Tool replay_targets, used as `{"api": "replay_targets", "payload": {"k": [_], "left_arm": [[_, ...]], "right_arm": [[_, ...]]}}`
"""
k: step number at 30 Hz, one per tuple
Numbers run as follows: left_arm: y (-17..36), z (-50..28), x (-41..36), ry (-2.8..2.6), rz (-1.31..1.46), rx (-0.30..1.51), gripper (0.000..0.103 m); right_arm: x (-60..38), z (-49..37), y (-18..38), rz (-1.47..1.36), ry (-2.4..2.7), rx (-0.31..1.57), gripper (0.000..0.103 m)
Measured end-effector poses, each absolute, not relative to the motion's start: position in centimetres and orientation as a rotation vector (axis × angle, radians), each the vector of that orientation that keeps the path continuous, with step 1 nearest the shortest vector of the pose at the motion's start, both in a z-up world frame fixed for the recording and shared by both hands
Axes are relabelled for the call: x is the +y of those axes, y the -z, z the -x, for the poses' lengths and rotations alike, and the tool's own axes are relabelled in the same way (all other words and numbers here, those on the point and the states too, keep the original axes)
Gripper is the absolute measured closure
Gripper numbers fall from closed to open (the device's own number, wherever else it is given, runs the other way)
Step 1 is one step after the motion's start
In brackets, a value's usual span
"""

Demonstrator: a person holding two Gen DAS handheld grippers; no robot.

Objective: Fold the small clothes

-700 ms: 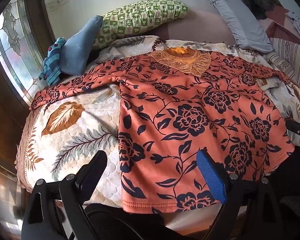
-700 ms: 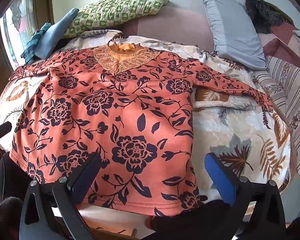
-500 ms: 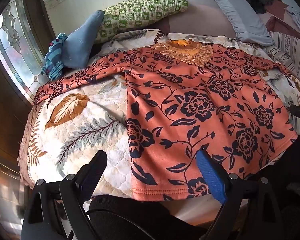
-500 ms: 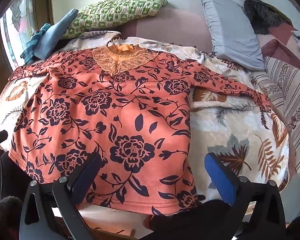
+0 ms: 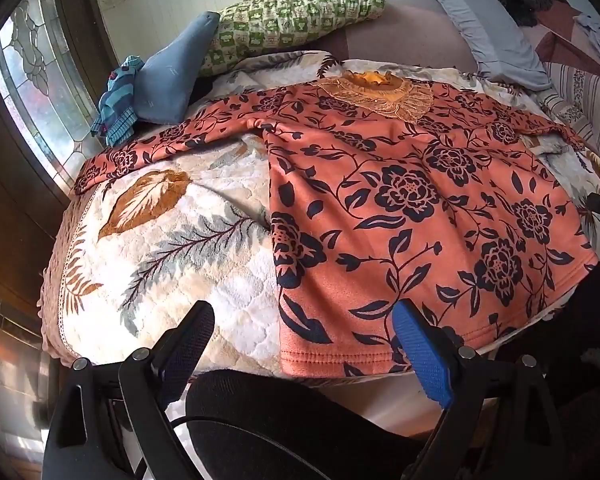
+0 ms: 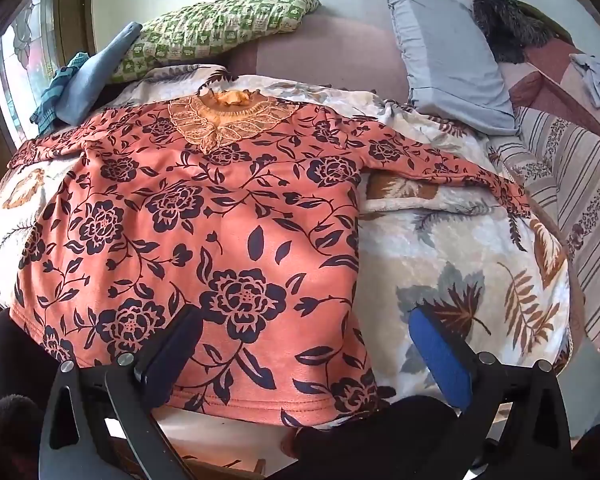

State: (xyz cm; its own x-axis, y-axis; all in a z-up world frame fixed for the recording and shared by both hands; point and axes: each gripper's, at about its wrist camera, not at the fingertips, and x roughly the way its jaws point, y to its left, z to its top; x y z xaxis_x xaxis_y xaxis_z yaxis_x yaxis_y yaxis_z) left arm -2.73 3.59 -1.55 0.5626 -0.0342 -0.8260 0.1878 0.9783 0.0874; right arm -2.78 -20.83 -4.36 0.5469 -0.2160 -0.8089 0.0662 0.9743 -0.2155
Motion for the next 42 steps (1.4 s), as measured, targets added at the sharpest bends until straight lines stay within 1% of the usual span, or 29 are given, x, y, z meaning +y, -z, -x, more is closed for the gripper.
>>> {"api": "replay_targets", "payload": {"k": [11,42], "left_arm": [[1.3,2.2,2.0,0.154,-0.21,0.973,0.012],[1.2,-0.3,0.6,0.185,-0.181,1.002,0.011]], "right_arm": [[-20.9,2.9,4.8,0.156,0.166,0.986,0.0],[-21.5,1.6,5.7,0.143,0.165,1.008,0.0]]}}
